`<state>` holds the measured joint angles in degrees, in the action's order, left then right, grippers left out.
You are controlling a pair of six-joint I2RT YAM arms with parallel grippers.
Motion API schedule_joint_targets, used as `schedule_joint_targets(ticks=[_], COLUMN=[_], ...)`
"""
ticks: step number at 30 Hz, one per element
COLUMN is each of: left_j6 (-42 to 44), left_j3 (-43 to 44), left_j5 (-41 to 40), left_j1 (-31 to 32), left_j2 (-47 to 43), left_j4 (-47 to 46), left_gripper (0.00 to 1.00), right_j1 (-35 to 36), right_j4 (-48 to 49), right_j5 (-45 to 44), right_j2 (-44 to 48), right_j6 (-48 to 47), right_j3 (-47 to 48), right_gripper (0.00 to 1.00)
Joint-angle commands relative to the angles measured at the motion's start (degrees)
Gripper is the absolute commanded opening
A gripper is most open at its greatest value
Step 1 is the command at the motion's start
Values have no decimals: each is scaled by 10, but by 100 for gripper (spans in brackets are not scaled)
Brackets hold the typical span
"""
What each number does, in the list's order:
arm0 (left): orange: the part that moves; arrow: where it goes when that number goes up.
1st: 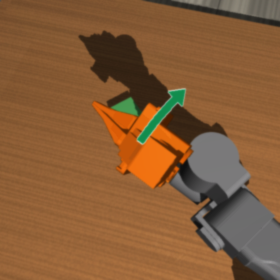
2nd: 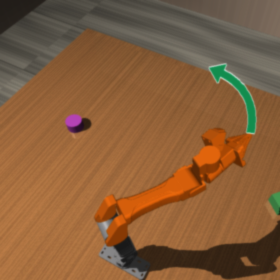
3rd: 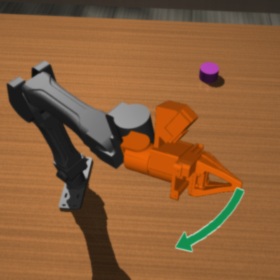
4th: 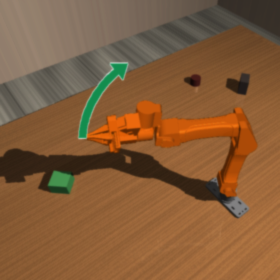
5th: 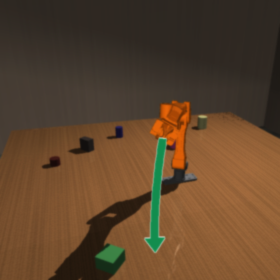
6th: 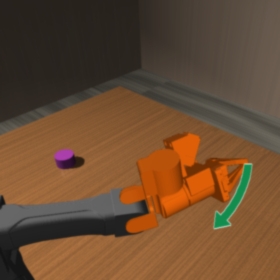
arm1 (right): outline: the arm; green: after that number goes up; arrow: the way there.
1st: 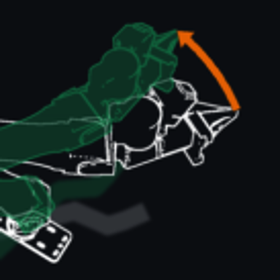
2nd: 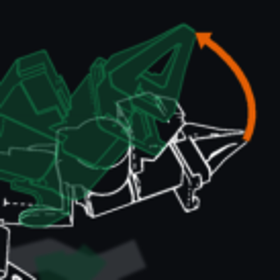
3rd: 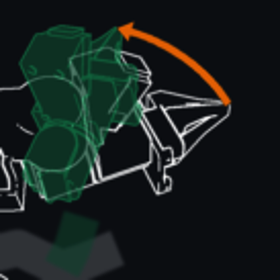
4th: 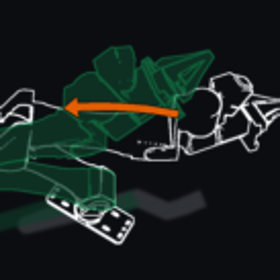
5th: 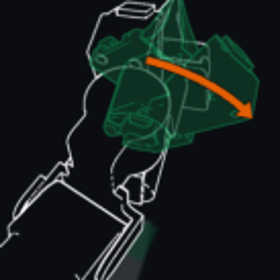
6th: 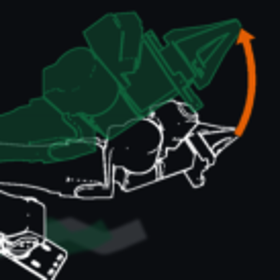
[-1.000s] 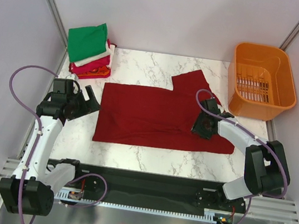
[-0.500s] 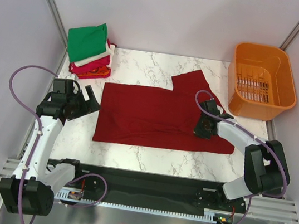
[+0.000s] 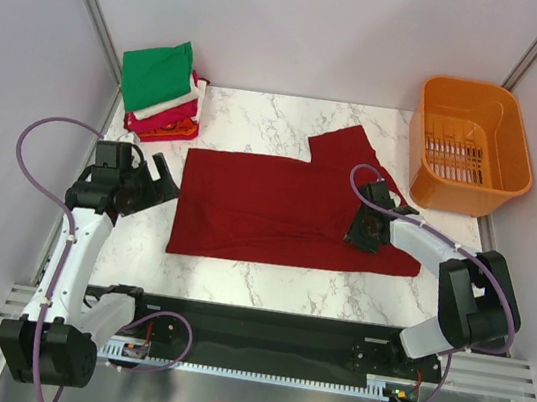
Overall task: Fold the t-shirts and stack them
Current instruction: Fold the tshirt
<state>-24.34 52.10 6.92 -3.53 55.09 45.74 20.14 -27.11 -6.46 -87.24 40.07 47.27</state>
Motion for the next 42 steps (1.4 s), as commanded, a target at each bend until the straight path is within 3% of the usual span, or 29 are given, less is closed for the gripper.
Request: schedule_joint_targets(ticks=[1,14,25,27,28,30,35,38,42], left_j6=[19,18,18,18,18,19,10,-4,-11], left_j3=[-5,-6,-6,-6,-6,-5,19,78,174], left_j5=[-9,-11,-11,-11,-10,-8,2,6,-53], left_j1=[-2,-2,-2,-2,-2,-2,-1,3,46], left_j2=[-9,-8,-5,-4,-3,-2,33,99,235], left_j4=[-15,-15,-15,-15,-16,-15,-38,-68,-82], left_gripper=[98,98,98,98,98,99,100,96,93], right_j1=[0,-1,-1,0,0,0,0,0,0], right_j4=[17,5,-11,-11,-11,-13,-43,-57,-59], right_j5=[-13,-5,14,21,23,21,-16,-29,-34], right_j2=[-6,-2,-78,-107,-117,-138,-172,-184,-201], right_j6=[-4,-20,-61,-72,-78,-85,-106,-118,-124], right_j3=[-2,35,174,212,223,258,356,403,466], right_gripper=[40,2,0,9,46,80,88,88,88])
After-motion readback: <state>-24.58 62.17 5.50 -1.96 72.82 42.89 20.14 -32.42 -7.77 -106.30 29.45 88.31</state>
